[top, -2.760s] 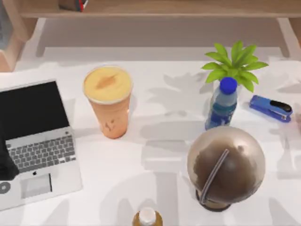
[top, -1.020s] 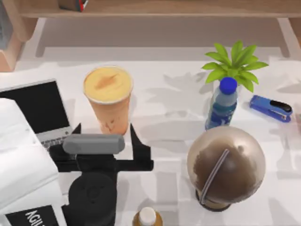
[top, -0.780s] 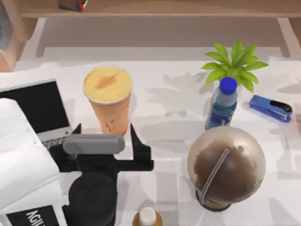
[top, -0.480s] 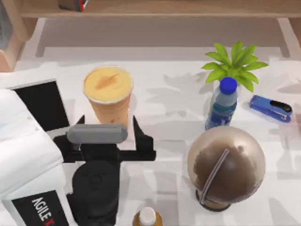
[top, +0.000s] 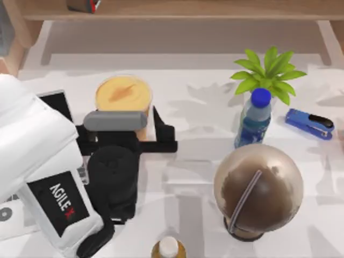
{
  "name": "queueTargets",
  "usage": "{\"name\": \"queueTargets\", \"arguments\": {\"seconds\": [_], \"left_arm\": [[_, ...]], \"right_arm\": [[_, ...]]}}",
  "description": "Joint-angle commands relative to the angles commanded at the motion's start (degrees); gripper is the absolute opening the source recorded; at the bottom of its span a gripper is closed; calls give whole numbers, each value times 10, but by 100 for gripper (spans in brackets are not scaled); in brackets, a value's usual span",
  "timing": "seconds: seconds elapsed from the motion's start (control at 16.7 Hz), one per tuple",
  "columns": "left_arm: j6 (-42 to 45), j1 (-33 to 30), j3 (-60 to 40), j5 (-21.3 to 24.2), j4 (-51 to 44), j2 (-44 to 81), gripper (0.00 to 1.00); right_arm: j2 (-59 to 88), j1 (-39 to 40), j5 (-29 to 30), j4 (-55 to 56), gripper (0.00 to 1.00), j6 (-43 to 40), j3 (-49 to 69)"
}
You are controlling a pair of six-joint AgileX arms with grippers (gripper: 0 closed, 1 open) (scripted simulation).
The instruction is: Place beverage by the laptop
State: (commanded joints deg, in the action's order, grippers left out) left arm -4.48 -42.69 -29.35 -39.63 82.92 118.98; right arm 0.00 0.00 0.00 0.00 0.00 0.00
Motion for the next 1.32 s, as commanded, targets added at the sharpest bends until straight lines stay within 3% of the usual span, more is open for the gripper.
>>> {"name": "queueTargets", "arguments": {"seconds": [0.24, 1.02, 1.32], "left_arm": [[1, 3, -3, 3, -1, 3, 100], [1, 3, -3, 3, -1, 3, 2], [1, 3, -3, 3, -1, 3, 0]], "right_arm": [[0, 0, 0, 0, 100, 0, 0], [0, 0, 0, 0, 100, 0, 0], [0, 0, 0, 0, 100, 0, 0]]}}
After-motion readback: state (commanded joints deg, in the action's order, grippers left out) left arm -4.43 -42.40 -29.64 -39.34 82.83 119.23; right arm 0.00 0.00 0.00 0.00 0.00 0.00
